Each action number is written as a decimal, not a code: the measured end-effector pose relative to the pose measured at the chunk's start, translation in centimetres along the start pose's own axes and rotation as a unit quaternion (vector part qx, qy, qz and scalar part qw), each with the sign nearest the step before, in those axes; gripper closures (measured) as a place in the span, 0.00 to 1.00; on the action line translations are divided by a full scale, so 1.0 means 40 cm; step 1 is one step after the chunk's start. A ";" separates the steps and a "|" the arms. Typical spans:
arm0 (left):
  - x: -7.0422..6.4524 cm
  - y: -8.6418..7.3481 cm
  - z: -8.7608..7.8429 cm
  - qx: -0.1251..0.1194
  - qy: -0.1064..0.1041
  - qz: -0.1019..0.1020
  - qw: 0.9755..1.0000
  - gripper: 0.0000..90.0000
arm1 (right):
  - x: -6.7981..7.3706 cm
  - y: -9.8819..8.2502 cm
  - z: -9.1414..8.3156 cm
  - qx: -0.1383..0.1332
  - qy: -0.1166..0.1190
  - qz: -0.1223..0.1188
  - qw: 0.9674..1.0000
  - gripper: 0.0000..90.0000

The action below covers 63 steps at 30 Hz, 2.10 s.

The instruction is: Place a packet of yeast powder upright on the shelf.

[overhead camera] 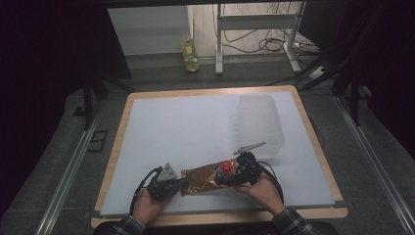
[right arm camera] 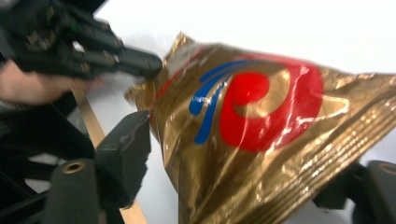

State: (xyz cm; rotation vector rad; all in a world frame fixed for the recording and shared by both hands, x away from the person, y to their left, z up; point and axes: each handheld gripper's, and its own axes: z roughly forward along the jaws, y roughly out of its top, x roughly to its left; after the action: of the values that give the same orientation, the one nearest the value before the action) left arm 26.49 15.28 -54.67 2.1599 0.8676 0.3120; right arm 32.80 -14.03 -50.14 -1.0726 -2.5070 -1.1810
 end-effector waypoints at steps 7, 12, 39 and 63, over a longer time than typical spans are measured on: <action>0.000 0.000 0.000 -0.001 0.000 0.000 1.000 1.00 | 0.005 0.022 -0.004 -0.030 0.023 0.023 0.999 0.57; -0.005 0.000 0.000 -0.003 0.006 0.005 1.000 0.98 | 0.018 0.035 -0.012 -0.035 0.031 0.023 0.999 0.72; -0.008 0.016 -0.037 -0.061 0.018 -0.004 0.998 0.31 | 0.053 0.134 -0.143 -0.039 0.024 -0.146 0.988 0.83; -0.013 0.015 -0.034 -0.042 0.044 0.027 0.998 0.27 | 0.016 0.230 -0.292 -0.030 -0.022 -0.265 0.964 0.83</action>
State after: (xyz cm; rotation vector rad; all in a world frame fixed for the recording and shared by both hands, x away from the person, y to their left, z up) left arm 25.76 15.44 -53.29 2.1073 0.8323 0.4655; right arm 36.88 -18.25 -36.45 -0.4386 -2.9096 -1.3706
